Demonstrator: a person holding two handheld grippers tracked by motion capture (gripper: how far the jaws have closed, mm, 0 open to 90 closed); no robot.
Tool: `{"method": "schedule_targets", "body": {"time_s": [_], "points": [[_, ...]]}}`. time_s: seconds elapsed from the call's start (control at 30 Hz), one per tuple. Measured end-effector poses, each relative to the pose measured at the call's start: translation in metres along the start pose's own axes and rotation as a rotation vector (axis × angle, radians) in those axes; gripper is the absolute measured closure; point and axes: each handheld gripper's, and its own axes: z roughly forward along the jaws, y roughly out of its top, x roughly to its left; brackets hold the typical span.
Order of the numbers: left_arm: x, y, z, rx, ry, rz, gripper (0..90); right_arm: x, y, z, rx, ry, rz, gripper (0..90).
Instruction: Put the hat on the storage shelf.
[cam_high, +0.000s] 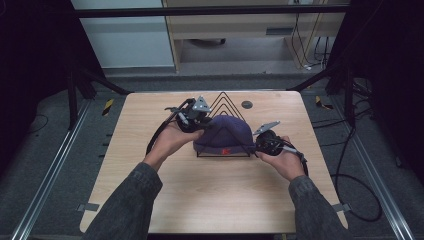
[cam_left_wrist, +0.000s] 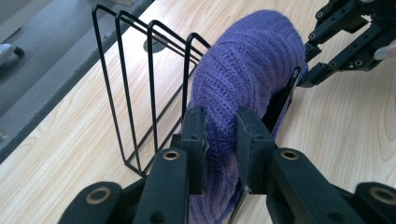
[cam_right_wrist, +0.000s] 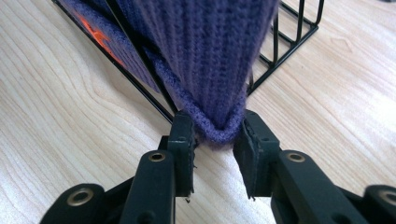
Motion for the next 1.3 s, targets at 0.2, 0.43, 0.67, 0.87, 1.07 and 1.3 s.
{"method": "schedule_targets", "body": {"time_s": [0.2, 0.43, 0.67, 0.87, 1.07, 1.3], "points": [[-0.001, 0.0, 0.0, 0.008, 0.012, 0.001, 71.0, -0.002, -0.003, -0.001, 0.002, 0.003, 0.017, 65.5], [-0.001, -0.001, -0.004, 0.002, 0.018, 0.003, 69.4, -0.003, -0.006, -0.004, 0.003, 0.002, 0.023, 63.7], [0.001, -0.004, -0.011, -0.007, 0.023, -0.007, 69.5, -0.003, -0.01, -0.006, 0.001, 0.008, 0.024, 62.6], [0.003, -0.008, -0.014, -0.005, 0.028, -0.013, 69.5, -0.002, -0.011, -0.01, -0.003, 0.009, 0.027, 62.2], [0.003, -0.011, -0.02, -0.01, 0.035, -0.012, 68.6, 0.0, -0.012, -0.016, -0.014, 0.007, 0.024, 61.8], [-0.001, -0.011, -0.033, -0.04, 0.052, -0.032, 56.5, 0.001, -0.012, -0.029, -0.068, -0.006, 0.03, 53.7]]}}
